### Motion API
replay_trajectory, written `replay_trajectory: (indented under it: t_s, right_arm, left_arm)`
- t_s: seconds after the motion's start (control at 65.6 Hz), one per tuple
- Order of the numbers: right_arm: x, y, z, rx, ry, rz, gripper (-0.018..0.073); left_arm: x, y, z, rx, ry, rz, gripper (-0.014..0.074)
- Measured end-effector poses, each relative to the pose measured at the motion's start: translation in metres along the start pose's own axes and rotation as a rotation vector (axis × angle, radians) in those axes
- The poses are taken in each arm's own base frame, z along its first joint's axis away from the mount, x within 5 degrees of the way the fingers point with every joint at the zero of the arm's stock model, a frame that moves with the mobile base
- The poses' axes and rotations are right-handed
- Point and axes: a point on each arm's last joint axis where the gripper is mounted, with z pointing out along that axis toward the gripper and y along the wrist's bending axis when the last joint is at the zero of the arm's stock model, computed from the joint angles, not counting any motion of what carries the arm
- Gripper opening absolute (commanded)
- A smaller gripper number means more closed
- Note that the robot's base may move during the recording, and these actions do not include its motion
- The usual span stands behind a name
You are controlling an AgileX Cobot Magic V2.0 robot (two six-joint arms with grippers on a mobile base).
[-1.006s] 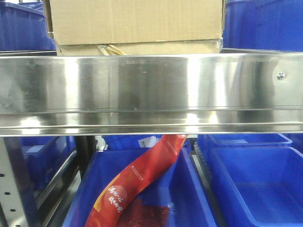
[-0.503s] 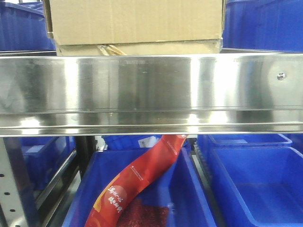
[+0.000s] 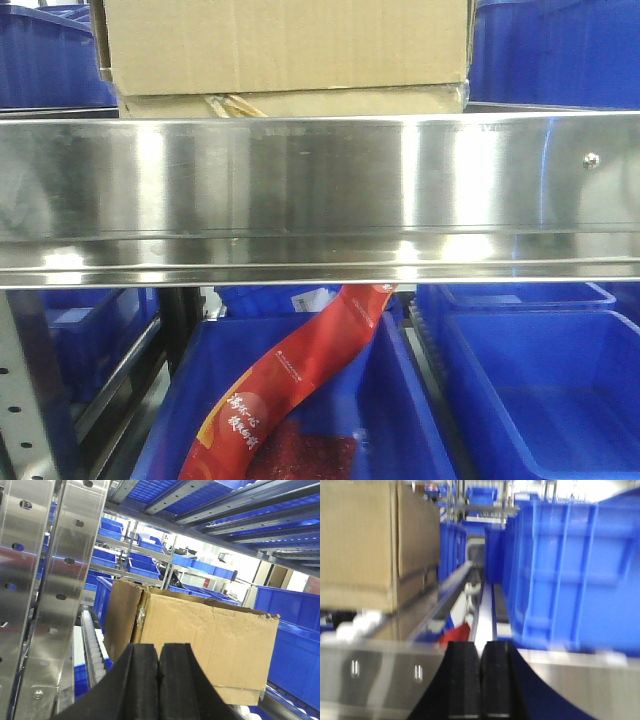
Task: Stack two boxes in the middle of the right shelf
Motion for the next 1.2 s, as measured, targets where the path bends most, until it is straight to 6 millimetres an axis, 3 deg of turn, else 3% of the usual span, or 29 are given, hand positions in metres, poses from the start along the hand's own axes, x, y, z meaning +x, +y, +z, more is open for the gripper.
replay_trajectory:
  t_s: [0.168,1.204]
  right_arm:
    - [0.024,0.000,-0.004,0.001,0.031,0.000,-0.0169]
    - [0.019,0.000,-0.004,0.003,-0.023,0.000,-0.0169]
  left_arm:
    - [0.000,0.000,0.000,0.000,-0.001,0.000,-0.0111]
    - [0.000,0.000,0.000,0.000,-0.001,0.002,-0.0111]
